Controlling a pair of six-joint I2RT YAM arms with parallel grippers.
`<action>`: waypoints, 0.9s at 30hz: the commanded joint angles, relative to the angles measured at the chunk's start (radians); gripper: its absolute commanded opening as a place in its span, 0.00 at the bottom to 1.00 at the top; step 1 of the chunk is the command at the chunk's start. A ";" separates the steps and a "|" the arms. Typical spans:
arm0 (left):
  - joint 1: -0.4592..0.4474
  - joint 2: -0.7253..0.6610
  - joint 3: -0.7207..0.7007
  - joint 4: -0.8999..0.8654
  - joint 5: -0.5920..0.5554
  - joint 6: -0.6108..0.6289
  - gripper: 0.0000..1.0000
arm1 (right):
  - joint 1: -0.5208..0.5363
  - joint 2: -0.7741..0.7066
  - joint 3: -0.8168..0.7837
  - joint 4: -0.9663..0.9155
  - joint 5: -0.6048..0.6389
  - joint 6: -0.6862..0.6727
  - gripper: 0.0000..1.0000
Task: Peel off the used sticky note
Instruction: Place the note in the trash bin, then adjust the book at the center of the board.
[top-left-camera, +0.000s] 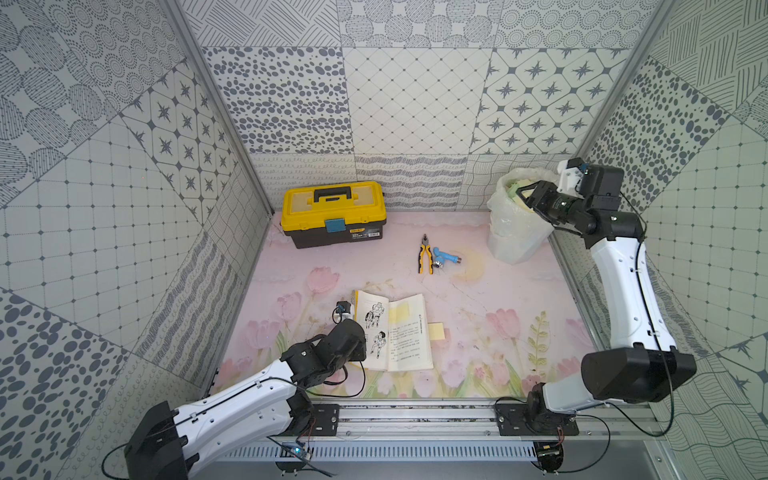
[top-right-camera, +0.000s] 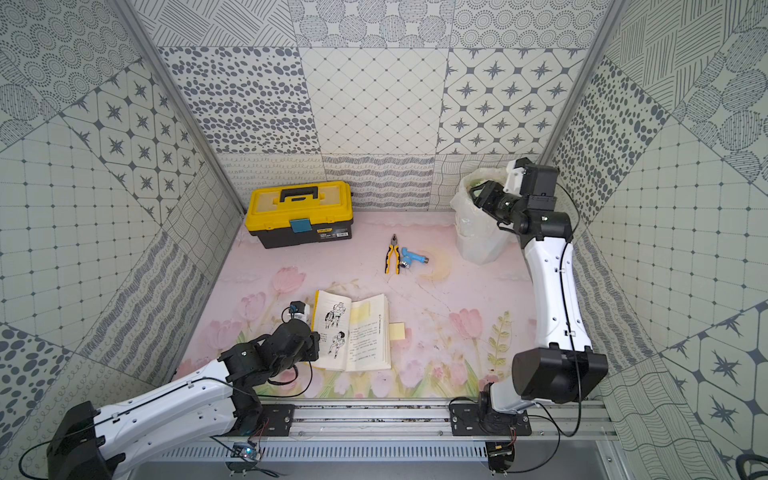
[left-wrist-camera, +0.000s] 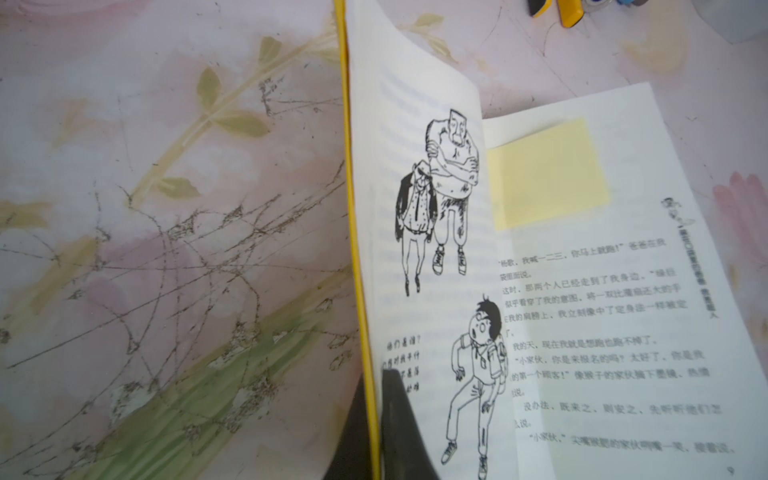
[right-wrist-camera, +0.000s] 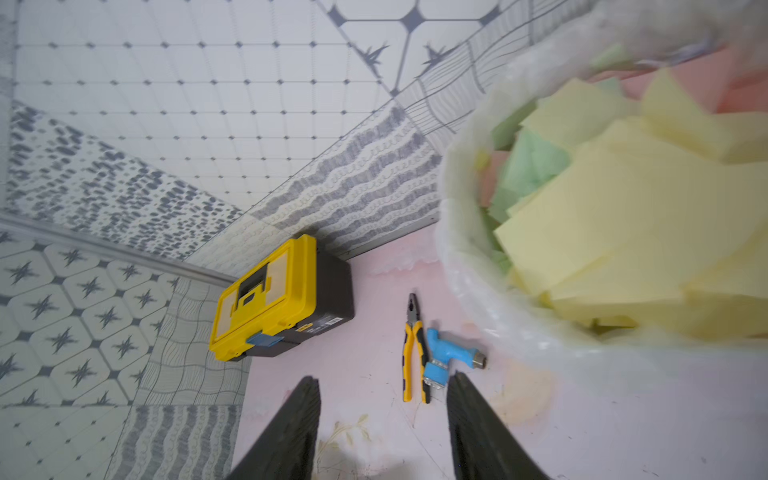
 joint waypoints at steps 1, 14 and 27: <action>0.006 0.050 0.012 -0.085 -0.075 -0.029 0.00 | 0.121 -0.043 -0.180 0.181 -0.077 0.035 0.48; 0.007 0.154 0.050 -0.084 -0.109 -0.044 0.00 | 0.638 0.220 -0.467 0.563 -0.183 0.120 0.19; 0.006 0.194 0.057 -0.124 -0.157 -0.101 0.01 | 0.772 0.571 -0.420 0.670 -0.214 0.173 0.11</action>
